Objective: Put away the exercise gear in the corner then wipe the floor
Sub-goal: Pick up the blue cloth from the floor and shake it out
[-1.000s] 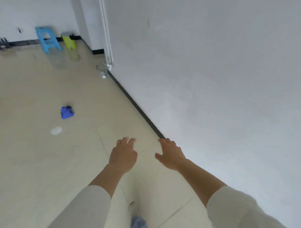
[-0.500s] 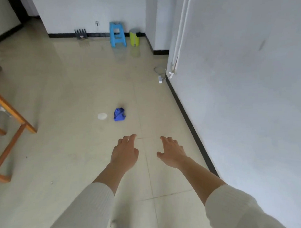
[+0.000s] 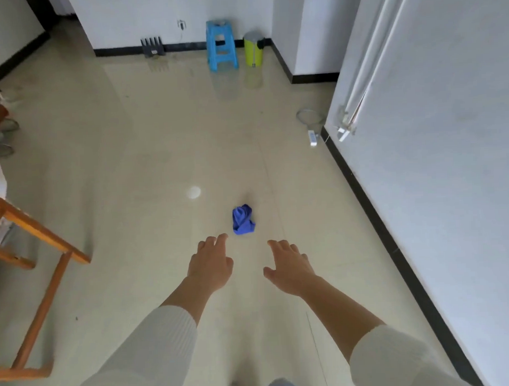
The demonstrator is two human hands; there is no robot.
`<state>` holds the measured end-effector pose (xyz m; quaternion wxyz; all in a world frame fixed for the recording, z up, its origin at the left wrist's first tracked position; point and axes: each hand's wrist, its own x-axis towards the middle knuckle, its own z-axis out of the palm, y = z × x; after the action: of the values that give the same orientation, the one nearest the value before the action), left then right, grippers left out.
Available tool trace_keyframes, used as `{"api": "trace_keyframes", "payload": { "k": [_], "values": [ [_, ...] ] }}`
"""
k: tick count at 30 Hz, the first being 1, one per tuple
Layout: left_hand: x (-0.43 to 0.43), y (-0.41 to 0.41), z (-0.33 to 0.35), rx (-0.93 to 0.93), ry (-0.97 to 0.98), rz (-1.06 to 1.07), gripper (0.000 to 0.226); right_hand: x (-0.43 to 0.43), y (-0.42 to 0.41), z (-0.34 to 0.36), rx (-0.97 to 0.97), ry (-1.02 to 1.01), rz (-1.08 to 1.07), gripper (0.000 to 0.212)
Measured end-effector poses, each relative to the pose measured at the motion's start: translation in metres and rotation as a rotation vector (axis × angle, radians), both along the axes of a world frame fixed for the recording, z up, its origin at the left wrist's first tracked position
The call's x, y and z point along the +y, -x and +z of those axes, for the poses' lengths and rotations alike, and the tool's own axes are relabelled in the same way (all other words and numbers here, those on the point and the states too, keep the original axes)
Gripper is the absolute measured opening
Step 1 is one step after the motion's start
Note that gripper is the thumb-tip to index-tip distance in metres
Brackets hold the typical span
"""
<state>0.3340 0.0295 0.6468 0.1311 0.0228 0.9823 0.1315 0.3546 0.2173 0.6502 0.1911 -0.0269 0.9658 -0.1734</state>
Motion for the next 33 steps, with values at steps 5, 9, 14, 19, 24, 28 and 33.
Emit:
{"api": "trace_keyframes", "payload": {
  "k": [5,9,14,19,24,28,33],
  "values": [
    [-0.013,0.102,-0.024,-0.023,0.049,-0.08,0.059,-0.015,0.104,-0.02,-0.04,-0.052,-0.027,0.058],
    [-0.018,0.203,-0.063,-0.037,0.071,-0.115,0.056,-0.018,0.199,-0.06,-0.086,-0.049,-0.07,0.059],
    [-0.021,0.33,-0.127,-0.166,0.073,-0.107,0.053,-0.018,0.33,-0.127,-0.221,-0.039,-0.109,0.056],
    [-0.021,0.433,-0.186,-0.316,0.048,-0.096,0.055,-0.019,0.438,-0.182,-0.345,-0.019,-0.186,0.055],
    [-0.018,0.511,-0.24,-0.362,-0.062,-0.073,0.054,-0.03,0.501,-0.244,-0.411,0.041,-0.296,0.052],
    [-0.02,0.56,-0.328,-0.406,-0.077,-0.118,0.055,-0.043,0.531,-0.327,-0.457,0.083,-0.349,0.05],
    [-0.03,0.595,-0.477,-0.486,-0.05,-0.193,0.054,-0.053,0.562,-0.475,-0.493,0.081,-0.351,0.052]
  ]
}}
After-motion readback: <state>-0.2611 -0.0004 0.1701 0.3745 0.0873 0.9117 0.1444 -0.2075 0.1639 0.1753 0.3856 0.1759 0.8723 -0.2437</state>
